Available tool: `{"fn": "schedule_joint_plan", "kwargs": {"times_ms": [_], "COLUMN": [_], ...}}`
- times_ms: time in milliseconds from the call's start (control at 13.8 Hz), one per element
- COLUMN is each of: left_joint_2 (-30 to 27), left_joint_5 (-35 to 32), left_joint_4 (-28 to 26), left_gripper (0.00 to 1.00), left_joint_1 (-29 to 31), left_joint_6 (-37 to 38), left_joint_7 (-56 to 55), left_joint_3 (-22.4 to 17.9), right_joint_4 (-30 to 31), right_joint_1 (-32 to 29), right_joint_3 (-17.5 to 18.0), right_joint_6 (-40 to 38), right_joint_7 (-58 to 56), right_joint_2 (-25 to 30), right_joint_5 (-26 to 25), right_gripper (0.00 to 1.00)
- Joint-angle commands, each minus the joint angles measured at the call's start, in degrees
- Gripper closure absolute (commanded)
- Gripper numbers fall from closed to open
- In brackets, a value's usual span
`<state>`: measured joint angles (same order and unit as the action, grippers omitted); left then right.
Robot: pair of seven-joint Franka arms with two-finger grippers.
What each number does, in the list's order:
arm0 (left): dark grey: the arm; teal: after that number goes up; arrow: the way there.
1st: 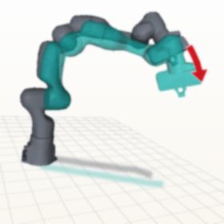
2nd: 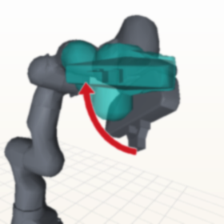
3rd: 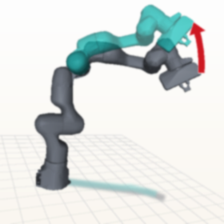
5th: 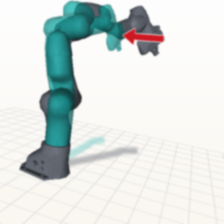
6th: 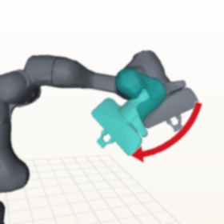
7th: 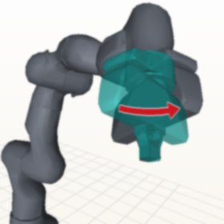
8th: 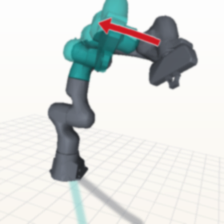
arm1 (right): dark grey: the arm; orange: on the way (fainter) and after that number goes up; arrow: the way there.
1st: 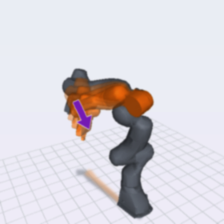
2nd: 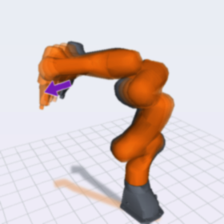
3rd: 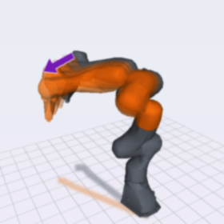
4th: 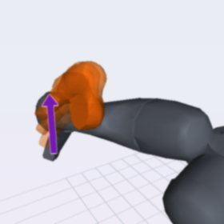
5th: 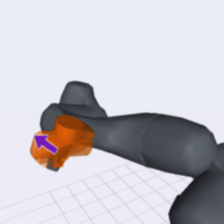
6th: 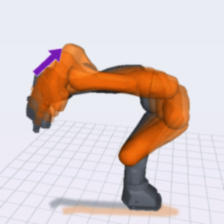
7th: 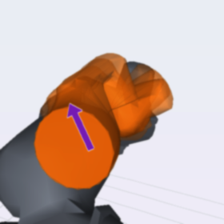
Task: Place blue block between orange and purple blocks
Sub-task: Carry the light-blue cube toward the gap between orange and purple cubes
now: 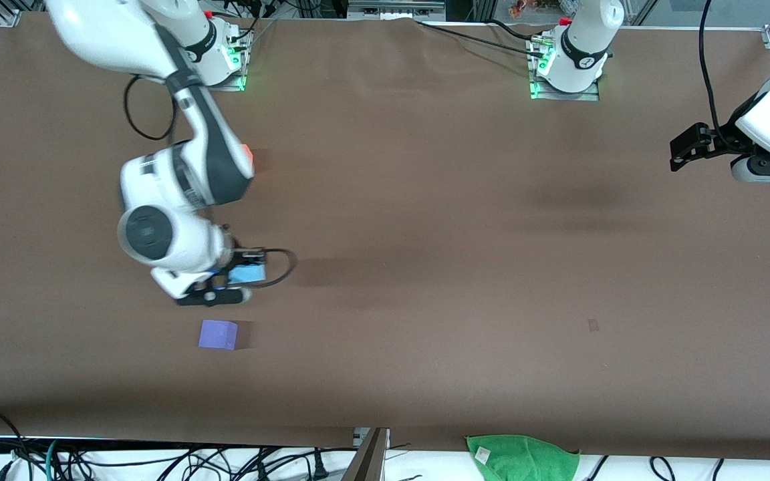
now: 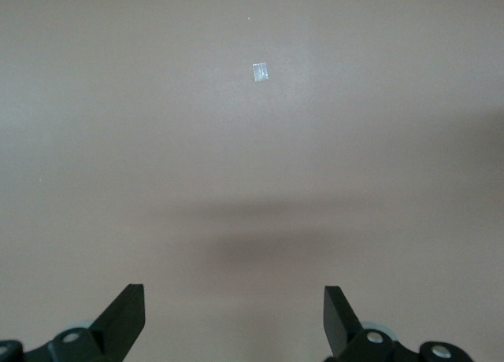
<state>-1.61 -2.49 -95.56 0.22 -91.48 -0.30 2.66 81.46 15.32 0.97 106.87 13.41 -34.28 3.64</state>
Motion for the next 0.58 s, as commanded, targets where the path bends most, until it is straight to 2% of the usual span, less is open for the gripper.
{"fn": "schedule_joint_plan", "kwargs": {"times_ms": [0,290,508], "left_joint_2": [-0.24,-0.24,-0.24], "left_joint_5": [-1.03,-0.94,-0.94], "left_joint_4": [0.55,0.64,0.55], "left_gripper": [0.0,0.0,0.0], "left_joint_1": [-0.13,-0.13,-0.13], "left_joint_6": [0.33,0.33,0.33], "left_joint_7": [0.65,0.65,0.65], "left_joint_3": [0.15,0.15,0.15], "right_joint_4": [6.32,19.93,26.89], "right_joint_1": [-2.92,-4.16,-4.16], "right_joint_3": [0.79,0.52,0.52], "right_joint_6": [1.58,14.12,20.73], "right_joint_7": [-1.63,-1.63,-1.63], "right_joint_2": [3.33,8.34,10.63], "right_joint_5": [1.54,1.54,1.54], "right_gripper": [0.47,0.47,0.47]}}
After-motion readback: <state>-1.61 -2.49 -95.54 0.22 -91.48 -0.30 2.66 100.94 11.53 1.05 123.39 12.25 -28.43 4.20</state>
